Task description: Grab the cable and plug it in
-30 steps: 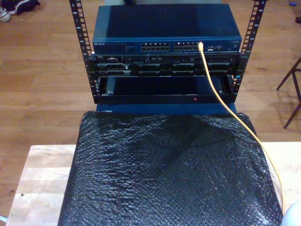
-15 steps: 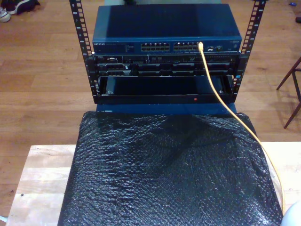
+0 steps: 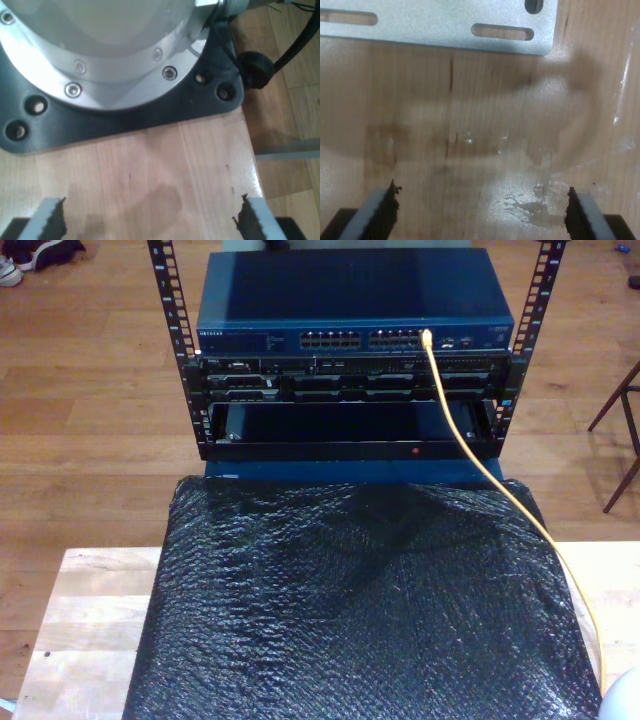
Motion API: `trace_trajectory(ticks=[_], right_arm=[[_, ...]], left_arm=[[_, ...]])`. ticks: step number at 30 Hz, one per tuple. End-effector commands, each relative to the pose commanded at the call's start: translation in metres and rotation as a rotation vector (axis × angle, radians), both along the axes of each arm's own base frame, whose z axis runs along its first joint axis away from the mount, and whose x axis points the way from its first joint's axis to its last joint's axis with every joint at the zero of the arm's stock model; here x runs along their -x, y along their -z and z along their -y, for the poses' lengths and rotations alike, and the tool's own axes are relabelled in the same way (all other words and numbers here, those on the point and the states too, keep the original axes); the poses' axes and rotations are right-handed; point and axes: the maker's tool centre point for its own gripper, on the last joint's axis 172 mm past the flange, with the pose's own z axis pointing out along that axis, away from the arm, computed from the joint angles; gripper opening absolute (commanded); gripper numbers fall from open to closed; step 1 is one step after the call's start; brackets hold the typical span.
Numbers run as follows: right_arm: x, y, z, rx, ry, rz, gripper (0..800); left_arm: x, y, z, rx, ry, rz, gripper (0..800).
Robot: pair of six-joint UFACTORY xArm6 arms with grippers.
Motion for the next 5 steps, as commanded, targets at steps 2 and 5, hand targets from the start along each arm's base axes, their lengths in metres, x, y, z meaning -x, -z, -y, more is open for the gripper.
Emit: trace_trajectory(ticks=[2,5], right_arm=[[0.0,0.0,0.0,0.0,0.0,0.0,798],[0.0,0.0,0.0,0.0,0.0,0.0,798]], left_arm=[[0.0,0.0,0.0,0.0,0.0,0.0,800],[0.0,0.0,0.0,0.0,0.0,0.0,800]])
